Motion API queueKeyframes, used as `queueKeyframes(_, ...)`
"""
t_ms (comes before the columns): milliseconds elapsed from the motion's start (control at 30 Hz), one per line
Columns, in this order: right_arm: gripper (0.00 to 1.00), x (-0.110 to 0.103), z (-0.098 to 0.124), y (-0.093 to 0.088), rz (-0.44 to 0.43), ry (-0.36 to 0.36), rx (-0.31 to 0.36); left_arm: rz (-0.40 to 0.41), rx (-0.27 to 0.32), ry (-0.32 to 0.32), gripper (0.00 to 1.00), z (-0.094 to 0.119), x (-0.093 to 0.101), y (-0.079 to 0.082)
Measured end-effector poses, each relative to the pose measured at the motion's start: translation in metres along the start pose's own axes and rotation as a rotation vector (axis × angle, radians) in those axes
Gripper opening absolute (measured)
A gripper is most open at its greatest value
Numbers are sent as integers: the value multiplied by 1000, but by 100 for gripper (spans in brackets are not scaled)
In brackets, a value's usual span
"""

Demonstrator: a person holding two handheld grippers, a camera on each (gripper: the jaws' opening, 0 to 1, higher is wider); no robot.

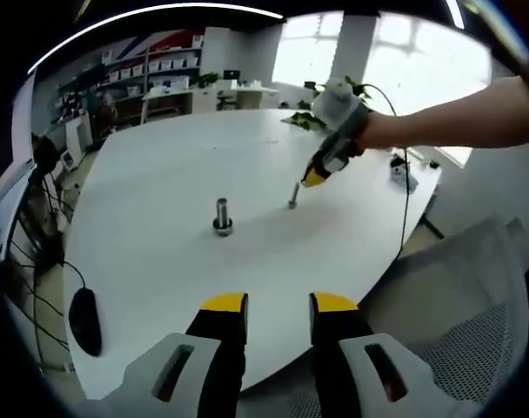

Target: Place the washer onto the threaded stud by aligning its center hole with the stud, sliding it down to the base, and recovering from edge contact or off-axis alignment until the washer reaches the visible bottom stop.

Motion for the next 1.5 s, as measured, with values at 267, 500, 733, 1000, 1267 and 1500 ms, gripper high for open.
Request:
queueKeyframes(267,14,0,-8,3,31,-3,-19,5,-1,2,26,0,-1,0)
queueKeyframes(500,14,2,-13,4,33,1,-34,12,-1,-1,26,0,-1,-1)
queueKeyframes(733,14,3,-21,0,43,14,-66,17,-5,-4,26,0,0,-2)
queueKeyframes(1000,14,1,-31,-3,67,26,-90,21,-18,-13,26,-1,0,-4)
queueKeyframes(1267,14,-1,-39,-10,66,35,-115,23,-17,-11,26,-1,0,-4)
queueKeyframes(1500,14,-2,-46,-15,74,42,-134,32,-12,-6,26,0,-1,-4)
Point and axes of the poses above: the point that each gripper's makers call its tool centre point, and the gripper's own axes: z roughly backward along the fingers, x roughly to its right, y roughly out of its top, the point moved 4 cm from there along z, roughly backward along the fingers, and after that the axes turned 10 degrees about x, right-handed, at the moved point
